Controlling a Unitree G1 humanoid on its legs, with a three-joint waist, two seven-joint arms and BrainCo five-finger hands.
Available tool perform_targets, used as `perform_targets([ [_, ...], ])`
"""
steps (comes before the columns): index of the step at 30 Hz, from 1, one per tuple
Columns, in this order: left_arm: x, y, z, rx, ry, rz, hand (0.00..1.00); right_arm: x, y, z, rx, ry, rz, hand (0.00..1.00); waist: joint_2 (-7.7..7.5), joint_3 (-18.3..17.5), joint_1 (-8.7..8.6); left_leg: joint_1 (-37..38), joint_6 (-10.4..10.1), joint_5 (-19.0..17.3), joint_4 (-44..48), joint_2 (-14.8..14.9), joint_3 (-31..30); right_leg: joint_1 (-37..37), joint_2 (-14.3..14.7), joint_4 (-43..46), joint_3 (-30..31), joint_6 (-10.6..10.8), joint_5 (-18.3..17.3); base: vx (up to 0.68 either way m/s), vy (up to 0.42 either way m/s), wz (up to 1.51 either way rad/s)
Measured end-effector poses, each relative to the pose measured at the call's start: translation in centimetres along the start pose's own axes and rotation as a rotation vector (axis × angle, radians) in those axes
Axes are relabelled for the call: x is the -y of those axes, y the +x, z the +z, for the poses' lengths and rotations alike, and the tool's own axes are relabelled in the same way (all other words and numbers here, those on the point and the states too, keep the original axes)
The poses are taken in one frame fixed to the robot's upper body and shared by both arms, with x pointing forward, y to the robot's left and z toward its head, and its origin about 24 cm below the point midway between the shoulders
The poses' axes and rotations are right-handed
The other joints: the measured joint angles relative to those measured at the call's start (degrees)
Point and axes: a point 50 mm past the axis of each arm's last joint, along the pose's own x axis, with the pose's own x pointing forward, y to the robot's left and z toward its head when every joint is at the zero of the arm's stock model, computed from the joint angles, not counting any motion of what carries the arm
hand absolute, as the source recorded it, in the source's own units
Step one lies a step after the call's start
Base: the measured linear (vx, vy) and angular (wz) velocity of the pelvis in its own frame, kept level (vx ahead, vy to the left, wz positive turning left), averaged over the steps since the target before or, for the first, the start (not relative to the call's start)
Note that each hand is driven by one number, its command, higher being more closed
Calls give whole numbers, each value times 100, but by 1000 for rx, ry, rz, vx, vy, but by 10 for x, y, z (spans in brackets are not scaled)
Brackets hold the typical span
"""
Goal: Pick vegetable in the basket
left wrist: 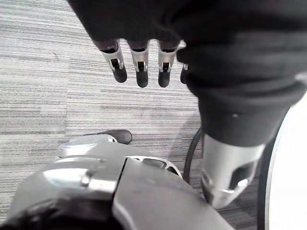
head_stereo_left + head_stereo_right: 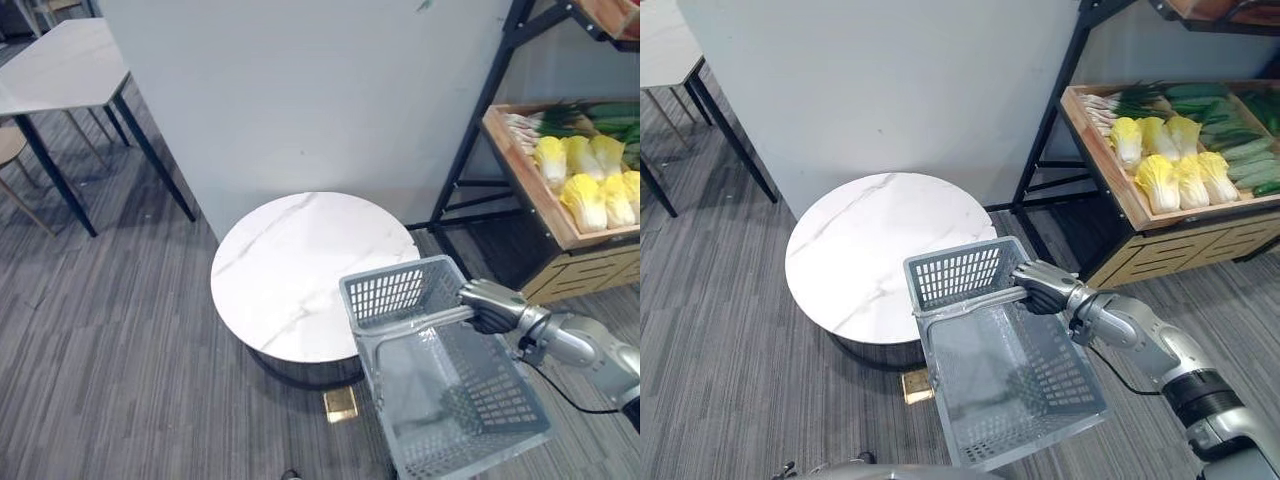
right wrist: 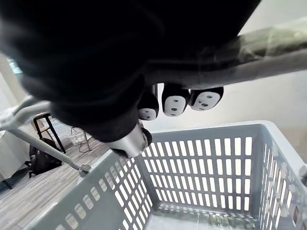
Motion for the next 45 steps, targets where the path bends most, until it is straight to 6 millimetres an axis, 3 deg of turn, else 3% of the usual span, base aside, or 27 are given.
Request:
perform_targets([
  [8,-1,-6,-22,-62,-46,49,0,-12,-11,-7,-106,106,-82,100,70,-155,-89,303,8,-127,59,-15,194,175,50,63,182,55,-21,33,13,-12],
  [11,0,-7,-23,-64,-42,58,0,-27,-24,-11,-205,193,-120,100,81,-144,-163,337,46,-330,356,-19,290,-22,0,660,334,117,-268,1,74,-18],
  [14,-1,-6,-20,-49,-15,50,0,-40,-40,-8,-266,237,-137,100,20,-124,-232,212,124,-686,806,15,602,-296,-44,1035,512,131,-278,-80,80,-55],
  [15,-6,-5,-15,-32,7,57,0,-41,-40,-4,-259,241,-143,100,-146,-86,-297,174,239,-789,1018,-75,857,-428,-71,1012,508,146,-216,-164,67,-88],
  [16,-11,-5,-15,-32,24,65,0,-41,-38,-2,-251,244,-155,100,-183,-92,-289,169,303,-797,1030,-58,1059,-468,-79,841,501,54,-227,-209,68,-124],
  [17,-15,-5,-17,-43,34,78,0,-40,-35,1,-236,252,-172,100,-128,-68,-289,179,377,-766,975,64,1508,-486,-187,732,-273,-313,-727,-197,65,-169],
  [18,-10,-4,-16,-41,16,74,0,-38,-28,5,-205,241,-176,100,76,-28,-260,219,370,-753,1036,381,1959,-865,-357,1730,-1339,-876,-1125,-173,71,-169],
  [19,-13,-4,-15,-38,12,85,0,-38,-23,8,-182,240,-178,100,74,29,-266,249,374,-809,1158,484,2135,-988,-503,2499,-1737,-970,-1182,-75,60,-162],
  [20,-19,-4,-12,-30,19,107,0,-38,-19,13,-153,241,-185,100,-80,96,-317,305,350,-1019,1498,580,2382,-894,-777,3515,-2256,-1320,-987,-97,39,-174],
  [21,-25,-1,-5,-19,19,124,0,-37,-13,16,-128,244,-201,100,-213,87,-194,311,379,-1234,1703,686,2677,-786,-444,2883,-2384,-1322,-885,-114,5,-195],
  [22,-24,-1,-6,-28,17,120,0,-36,-10,17,-118,251,-216,100,-67,54,-113,309,400,-1217,1675,887,2927,-645,-80,2199,-2220,-1253,-525,-130,-27,-210],
  [23,-18,0,-5,-30,-10,112,0,-31,-5,21,-86,245,-239,100,-51,52,-72,387,389,-1033,1503,938,3410,-675,-173,2861,-2551,-1586,-1107,-62,-34,-165],
  [24,-15,0,-2,-15,-12,105,0,-26,-1,21,-62,226,-238,100,-101,52,-115,502,346,-906,1394,834,3626,-420,-439,3249,-2878,-1149,-1513,-39,-38,-138],
  [26,-9,1,1,-9,0,89,0,-22,8,21,-43,216,-238,100,-167,32,-82,518,355,-916,1544,824,3931,-129,-527,2856,-2927,-741,-1812,-56,-99,-119],
  [27,-6,2,3,-5,1,82,0,-21,11,23,-28,212,-230,100,-134,51,-103,530,352,-915,1597,852,4068,-66,-366,2418,-2974,-697,-1802,-77,-135,-107],
  [30,6,0,-2,-25,-11,58,0,-32,17,30,-5,229,-176,100,121,55,-74,620,315,-774,1581,1018,4221,195,256,1379,-2647,-760,-1250,-86,-91,-74],
  [34,5,1,0,-21,-3,64,0,-37,17,34,-9,253,-161,100,153,66,-134,627,310,-518,1596,1128,4181,271,575,840,-2389,-829,-1067,-98,-95,-44],
  [36,5,2,2,-20,3,59,0,-38,15,32,-30,259,-160,100,113,88,-147,565,433,-352,2083,1345,3931,387,615,740,-2318,-818,-1103,-71,-82,-20],
  [37,5,2,3,-16,4,60,0,-38,12,30,-43,261,-165,100,110,102,-147,500,509,-294,2327,1439,3751,437,630,711,-2286,-840,-1117,-40,-91,-15],
  [39,5,3,6,-4,-1,63,0,-36,8,26,-81,263,-173,100,92,169,-138,15,819,16,3340,1703,2702,578,639,696,-2070,-913,-1166,0,-95,-33],
  [40,6,3,5,-5,-2,62,0,-34,8,26,-84,261,-174,100,98,177,-129,-102,767,-54,3433,1645,2367,574,621,724,-1975,-929,-1176,33,-33,-66],
  [42,10,1,2,-13,-9,55,0,-31,10,27,-83,262,-175,100,107,183,-109,-352,558,-409,3214,1114,1216,490,529,824,-1540,-942,-1181,40,28,-111],
  [43,9,-1,-5,-30,-14,59,0,-31,11,29,-79,266,-172,100,125,184,-69,-410,389,-580,2728,698,507,376,541,871,-1139,-924,-1169,41,43,-148],
  [45,10,-2,-12,-50,-21,61,0,-31,12,30,-74,270,-173,100,190,220,-49,-401,293,-637,1979,372,-143,225,601,990,-671,-892,-1151,40,53,-131],
])
